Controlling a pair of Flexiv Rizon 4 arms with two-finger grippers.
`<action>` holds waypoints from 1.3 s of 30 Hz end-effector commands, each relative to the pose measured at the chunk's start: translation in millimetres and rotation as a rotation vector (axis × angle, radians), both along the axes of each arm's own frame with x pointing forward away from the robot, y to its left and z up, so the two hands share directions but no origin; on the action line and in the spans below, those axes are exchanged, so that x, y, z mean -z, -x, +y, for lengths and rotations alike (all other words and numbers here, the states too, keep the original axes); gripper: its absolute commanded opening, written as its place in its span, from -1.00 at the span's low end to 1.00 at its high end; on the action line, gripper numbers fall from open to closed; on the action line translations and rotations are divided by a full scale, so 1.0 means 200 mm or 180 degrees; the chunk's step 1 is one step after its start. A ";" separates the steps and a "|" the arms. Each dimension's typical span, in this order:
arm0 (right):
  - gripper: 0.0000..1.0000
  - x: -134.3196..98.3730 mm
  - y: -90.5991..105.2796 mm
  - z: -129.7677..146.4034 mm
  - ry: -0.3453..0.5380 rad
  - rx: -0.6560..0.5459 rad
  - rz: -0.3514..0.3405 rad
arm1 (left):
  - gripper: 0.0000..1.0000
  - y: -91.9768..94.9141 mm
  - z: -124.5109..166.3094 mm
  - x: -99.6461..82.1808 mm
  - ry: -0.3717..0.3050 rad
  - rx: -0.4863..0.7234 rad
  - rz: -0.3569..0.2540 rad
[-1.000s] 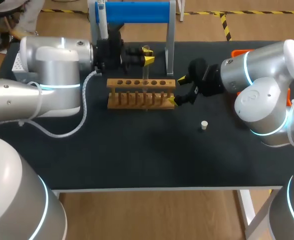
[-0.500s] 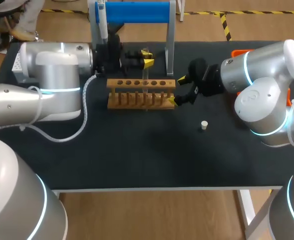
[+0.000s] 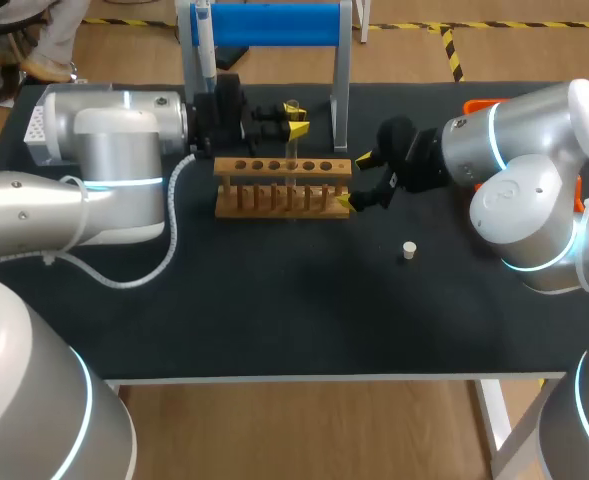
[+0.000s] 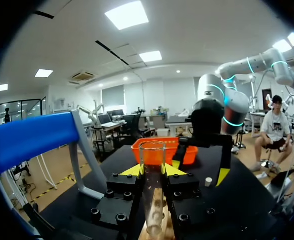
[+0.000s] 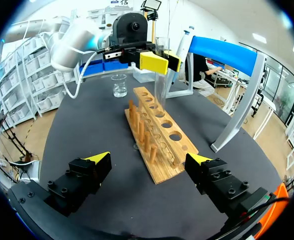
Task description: Invert the test tube, pick up the pipette, mount the tip to pipette, aspirate from beaker and dispense into the tube, eject the tip, return the pipette, and cap with the stopper.
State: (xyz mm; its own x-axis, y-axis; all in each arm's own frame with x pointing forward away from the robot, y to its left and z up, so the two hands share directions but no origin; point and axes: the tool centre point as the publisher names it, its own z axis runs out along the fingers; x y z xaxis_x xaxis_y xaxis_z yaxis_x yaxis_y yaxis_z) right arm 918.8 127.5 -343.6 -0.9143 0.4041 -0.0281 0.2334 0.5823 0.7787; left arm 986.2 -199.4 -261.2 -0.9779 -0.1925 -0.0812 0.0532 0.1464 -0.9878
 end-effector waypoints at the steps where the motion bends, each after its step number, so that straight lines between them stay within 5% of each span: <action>1: 1.00 0.00 0.00 0.00 0.0006 -0.0001 0.0005 | -1.00 -0.01 -0.01 0.02 0.0010 -0.0017 -0.0007; 28: 1.00 0.00 0.00 0.00 0.0006 -0.0001 0.0005 | -1.00 0.01 -0.01 0.08 0.0017 -0.0045 0.0070; 29: 1.00 0.00 0.00 0.00 0.0006 -0.0001 0.0005 | -0.55 0.01 -0.01 0.08 0.0012 -0.0042 0.0076; 30: 1.00 0.00 0.00 0.00 0.0006 -0.0001 0.0005 | 0.47 0.01 -0.01 0.08 0.0010 -0.0040 0.0080; 31: 1.00 0.00 0.00 0.00 0.0006 -0.0001 0.0005 | 1.00 0.01 -0.01 0.08 0.0007 -0.0042 0.0086; 39: 1.00 0.00 0.00 0.00 0.0006 -0.0001 0.0005 | 1.00 0.03 0.02 0.02 -0.0015 -0.0034 0.0096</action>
State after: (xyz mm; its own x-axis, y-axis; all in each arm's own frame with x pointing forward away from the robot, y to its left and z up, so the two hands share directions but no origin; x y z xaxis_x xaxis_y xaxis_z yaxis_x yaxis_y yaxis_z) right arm 918.8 127.5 -343.6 -0.9143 0.4041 -0.0282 0.2334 0.5823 0.7787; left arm 983.5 -199.7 -273.8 -0.9780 -0.2017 -0.0536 0.0250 0.1420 -0.9896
